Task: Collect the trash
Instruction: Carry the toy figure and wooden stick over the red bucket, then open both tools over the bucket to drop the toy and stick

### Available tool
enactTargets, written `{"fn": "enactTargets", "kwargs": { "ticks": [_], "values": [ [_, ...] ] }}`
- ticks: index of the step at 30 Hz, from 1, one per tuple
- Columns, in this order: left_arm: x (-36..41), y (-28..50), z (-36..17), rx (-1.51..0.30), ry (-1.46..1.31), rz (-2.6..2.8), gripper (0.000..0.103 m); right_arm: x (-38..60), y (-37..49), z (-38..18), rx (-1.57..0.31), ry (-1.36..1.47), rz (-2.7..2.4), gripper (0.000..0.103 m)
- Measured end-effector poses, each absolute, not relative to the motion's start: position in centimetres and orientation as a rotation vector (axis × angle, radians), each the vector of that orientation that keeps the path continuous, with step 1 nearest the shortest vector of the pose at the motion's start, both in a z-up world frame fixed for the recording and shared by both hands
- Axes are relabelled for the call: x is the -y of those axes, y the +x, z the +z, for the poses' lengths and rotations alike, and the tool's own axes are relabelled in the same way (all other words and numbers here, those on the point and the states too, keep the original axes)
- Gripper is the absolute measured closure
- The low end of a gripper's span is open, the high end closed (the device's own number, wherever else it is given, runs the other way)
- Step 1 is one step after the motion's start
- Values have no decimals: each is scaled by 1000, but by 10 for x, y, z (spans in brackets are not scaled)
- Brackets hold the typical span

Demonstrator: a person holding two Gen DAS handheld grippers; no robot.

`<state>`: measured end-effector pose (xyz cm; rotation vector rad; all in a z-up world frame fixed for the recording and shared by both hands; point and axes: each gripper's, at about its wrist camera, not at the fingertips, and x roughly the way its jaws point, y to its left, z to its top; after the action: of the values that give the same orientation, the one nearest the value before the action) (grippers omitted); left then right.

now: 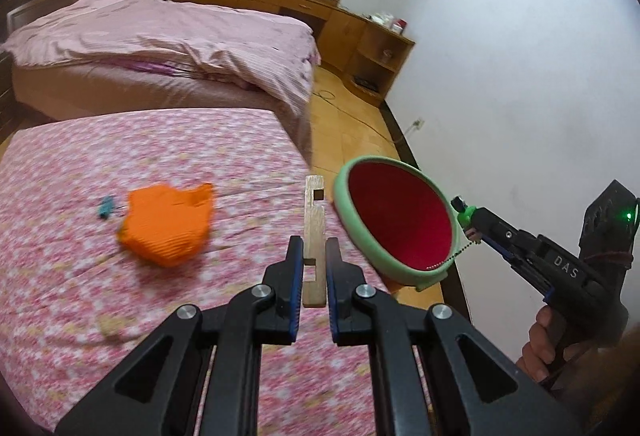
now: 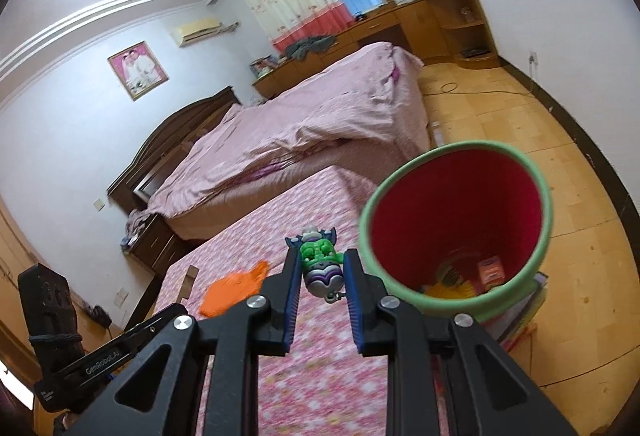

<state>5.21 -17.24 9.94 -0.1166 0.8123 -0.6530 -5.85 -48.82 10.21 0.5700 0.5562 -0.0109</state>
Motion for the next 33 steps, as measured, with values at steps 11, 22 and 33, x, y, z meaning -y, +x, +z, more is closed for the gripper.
{"fn": "enactTargets", "kwargs": {
  "ticks": [11,22,33],
  "values": [
    [270,71,80,-859,-7,-741,93,569,-49,70,-573,657,-109,79],
    [332,97,41,-942,51,-768,93,611,-39,27,-643,712,-169,79],
    [346,115,11,-987,83,-753,93,620,-28,-1,-690,759,-171,79]
  ]
}}
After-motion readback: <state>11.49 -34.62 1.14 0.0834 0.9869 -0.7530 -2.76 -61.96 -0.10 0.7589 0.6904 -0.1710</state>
